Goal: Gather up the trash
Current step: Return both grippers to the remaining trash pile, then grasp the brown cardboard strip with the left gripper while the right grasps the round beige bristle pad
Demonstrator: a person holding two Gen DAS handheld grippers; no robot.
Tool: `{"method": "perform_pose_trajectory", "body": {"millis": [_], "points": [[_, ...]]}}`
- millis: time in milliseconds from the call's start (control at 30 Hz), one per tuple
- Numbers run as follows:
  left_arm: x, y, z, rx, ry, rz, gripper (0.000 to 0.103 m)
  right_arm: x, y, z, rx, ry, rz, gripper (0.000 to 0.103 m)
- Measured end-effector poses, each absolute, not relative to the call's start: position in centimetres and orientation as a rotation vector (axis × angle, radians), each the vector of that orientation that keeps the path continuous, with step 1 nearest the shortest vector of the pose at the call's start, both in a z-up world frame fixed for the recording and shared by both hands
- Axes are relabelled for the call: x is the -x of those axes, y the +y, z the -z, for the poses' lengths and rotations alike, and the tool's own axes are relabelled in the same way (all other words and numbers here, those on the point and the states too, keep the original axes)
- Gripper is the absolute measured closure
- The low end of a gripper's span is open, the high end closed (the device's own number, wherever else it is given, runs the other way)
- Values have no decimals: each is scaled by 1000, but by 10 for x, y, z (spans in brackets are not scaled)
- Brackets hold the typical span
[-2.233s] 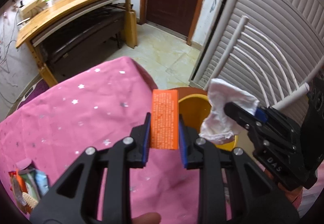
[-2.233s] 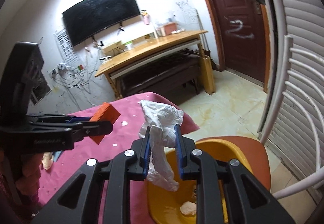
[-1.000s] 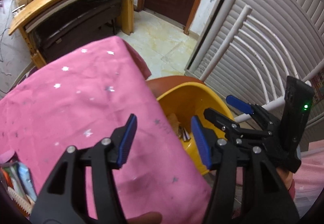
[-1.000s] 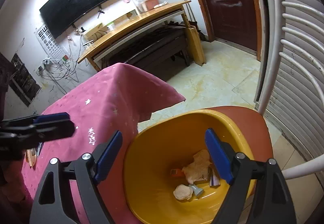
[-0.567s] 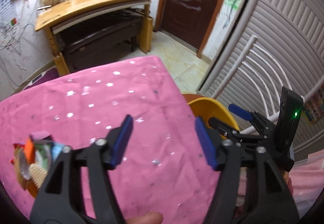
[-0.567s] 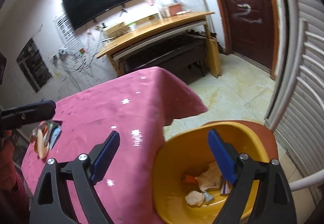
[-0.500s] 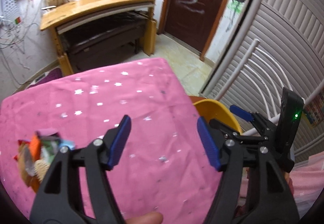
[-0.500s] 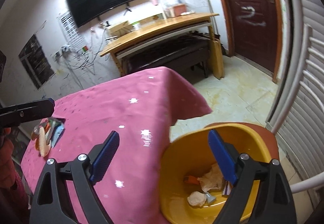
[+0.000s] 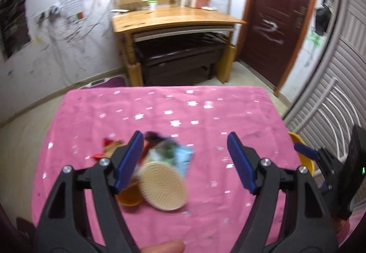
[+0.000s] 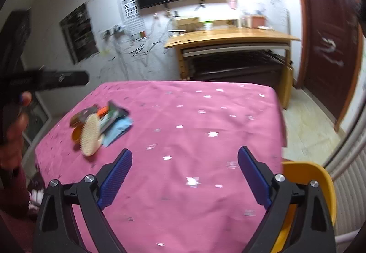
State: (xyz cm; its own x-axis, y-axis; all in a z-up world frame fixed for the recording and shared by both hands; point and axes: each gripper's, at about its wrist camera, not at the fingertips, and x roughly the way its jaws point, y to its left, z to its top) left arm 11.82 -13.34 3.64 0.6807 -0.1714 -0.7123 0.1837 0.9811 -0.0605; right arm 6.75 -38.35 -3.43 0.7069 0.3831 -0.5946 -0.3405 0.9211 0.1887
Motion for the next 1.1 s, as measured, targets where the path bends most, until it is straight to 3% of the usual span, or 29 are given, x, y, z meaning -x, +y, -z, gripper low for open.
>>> {"method": "perform_pose_trajectory", "body": {"millis": [400,800,967,1100], "points": [[-127,-60,-6,74,906,44,31,-56,-308,36,16,678,-582,16],[-144,-51,19,193,1019,100,31,-77,-259,37,31,704,-642,16],[-147,-51,27,207,1038,143,53,-92,-236,42,46,766,-665,16],[-149,-48,33,225,1048,169,79,-96,-221,41,96,774,-668,16]]}}
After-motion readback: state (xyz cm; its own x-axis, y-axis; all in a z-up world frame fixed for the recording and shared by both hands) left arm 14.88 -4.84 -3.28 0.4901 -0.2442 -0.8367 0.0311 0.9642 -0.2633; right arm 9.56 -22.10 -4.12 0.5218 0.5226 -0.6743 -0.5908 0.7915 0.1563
